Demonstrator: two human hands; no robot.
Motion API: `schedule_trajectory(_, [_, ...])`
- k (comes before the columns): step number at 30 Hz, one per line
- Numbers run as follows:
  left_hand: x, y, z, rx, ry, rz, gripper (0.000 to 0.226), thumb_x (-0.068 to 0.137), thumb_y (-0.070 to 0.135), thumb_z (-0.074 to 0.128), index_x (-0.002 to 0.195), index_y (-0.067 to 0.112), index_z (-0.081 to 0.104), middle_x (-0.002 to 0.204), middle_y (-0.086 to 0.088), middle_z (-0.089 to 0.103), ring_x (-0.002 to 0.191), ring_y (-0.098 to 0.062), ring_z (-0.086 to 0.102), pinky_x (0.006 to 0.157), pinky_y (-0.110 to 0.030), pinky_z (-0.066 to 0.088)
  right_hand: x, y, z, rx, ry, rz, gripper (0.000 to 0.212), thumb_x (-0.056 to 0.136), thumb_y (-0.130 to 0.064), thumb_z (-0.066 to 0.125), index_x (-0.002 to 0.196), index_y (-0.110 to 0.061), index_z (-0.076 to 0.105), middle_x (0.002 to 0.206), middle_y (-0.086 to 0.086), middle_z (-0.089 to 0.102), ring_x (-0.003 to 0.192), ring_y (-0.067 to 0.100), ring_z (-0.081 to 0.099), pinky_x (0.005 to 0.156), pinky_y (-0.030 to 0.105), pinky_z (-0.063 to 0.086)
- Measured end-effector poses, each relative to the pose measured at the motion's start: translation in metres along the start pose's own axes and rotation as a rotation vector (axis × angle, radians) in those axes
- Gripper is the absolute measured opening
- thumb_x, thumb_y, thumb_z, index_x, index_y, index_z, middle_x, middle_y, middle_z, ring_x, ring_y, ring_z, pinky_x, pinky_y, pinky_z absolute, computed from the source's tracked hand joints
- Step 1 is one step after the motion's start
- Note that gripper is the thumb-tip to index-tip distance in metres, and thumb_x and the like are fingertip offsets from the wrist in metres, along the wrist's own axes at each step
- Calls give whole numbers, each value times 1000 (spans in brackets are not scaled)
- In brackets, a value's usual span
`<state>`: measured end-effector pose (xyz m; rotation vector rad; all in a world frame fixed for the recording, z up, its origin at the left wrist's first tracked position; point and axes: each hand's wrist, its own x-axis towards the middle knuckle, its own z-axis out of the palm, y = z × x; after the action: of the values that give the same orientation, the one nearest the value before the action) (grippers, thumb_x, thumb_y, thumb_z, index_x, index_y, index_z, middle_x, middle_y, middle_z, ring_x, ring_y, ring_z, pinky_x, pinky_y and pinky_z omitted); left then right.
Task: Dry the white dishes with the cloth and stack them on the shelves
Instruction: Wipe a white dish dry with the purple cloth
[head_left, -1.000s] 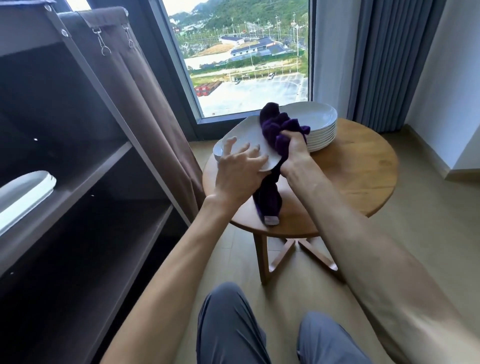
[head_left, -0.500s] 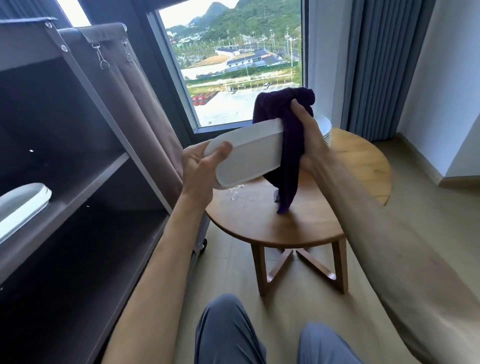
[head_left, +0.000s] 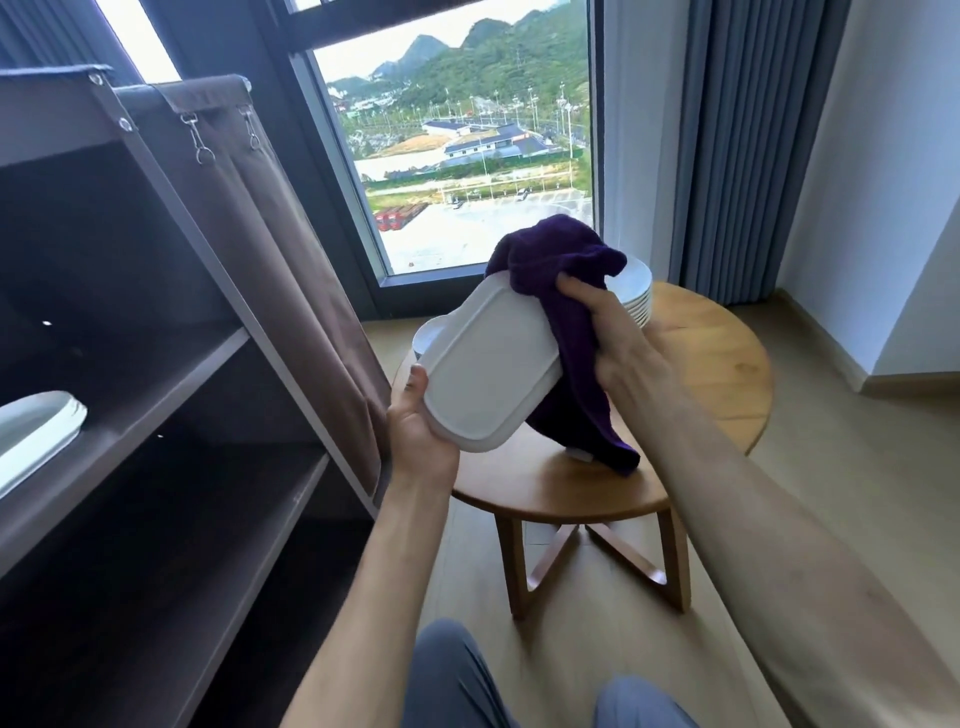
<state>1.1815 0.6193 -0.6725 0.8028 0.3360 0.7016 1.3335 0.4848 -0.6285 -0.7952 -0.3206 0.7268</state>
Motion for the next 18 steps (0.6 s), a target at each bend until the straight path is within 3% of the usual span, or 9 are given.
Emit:
schedule_trajectory(4, [-1,-16,20,-184,103,-77,29,105,29,47,116,13,68,108,-12,75,100,-32,68,108,-52,48,2,22,14,234,39,-69,28,90,-26,68,113,-10,70,106,12,70,94,28,67,90,39,55])
schedule_trajectory(6, [-2,-21,17,-136,83,-50,28,105,20,43,114,14,68,105,-11,74,103,-33,64,113,-54,41,2,23,9,223,56,-100,33,90,-20,67,119,-5,67,109,15,68,98,30,65,97,43,53])
schedule_trajectory(8, [-1,-12,5,5,-44,-57,33,97,13,43,121,11,65,114,-16,68,106,-34,60,107,-50,42,3,17,0,134,68,-96,48,87,-11,67,131,5,60,118,21,64,105,34,62,103,47,49])
schedule_trajectory(9, [3,-3,1,138,-102,-74,36,88,13,49,120,10,65,111,-15,67,102,-32,61,97,-45,47,4,12,-3,71,61,-89,53,85,-7,68,134,7,57,120,23,63,106,35,62,103,47,49])
schedule_trajectory(12, [23,25,5,631,-187,-75,34,69,16,62,102,11,69,88,-7,70,79,-23,65,67,-32,49,7,4,-1,-178,27,-58,41,84,-4,69,125,3,64,113,22,68,102,35,65,99,47,53])
schedule_trajectory(14, [37,42,21,733,-347,-53,26,77,17,70,103,12,73,93,-7,73,80,-22,69,68,-33,54,11,4,5,-237,-21,-15,36,82,-8,72,118,-1,68,112,22,70,102,35,67,100,48,53])
schedule_trajectory(16, [50,51,35,688,-454,-29,23,85,15,74,107,8,75,103,-14,75,86,-26,72,74,-36,60,15,6,11,-234,-49,7,37,79,-14,76,114,-5,71,112,19,72,99,32,70,96,45,56])
schedule_trajectory(18, [56,51,43,646,-418,20,21,85,16,77,103,5,76,100,-17,74,83,-28,72,75,-39,61,19,7,16,-233,-33,-29,38,78,-20,79,113,-5,73,113,18,73,97,30,72,93,43,58])
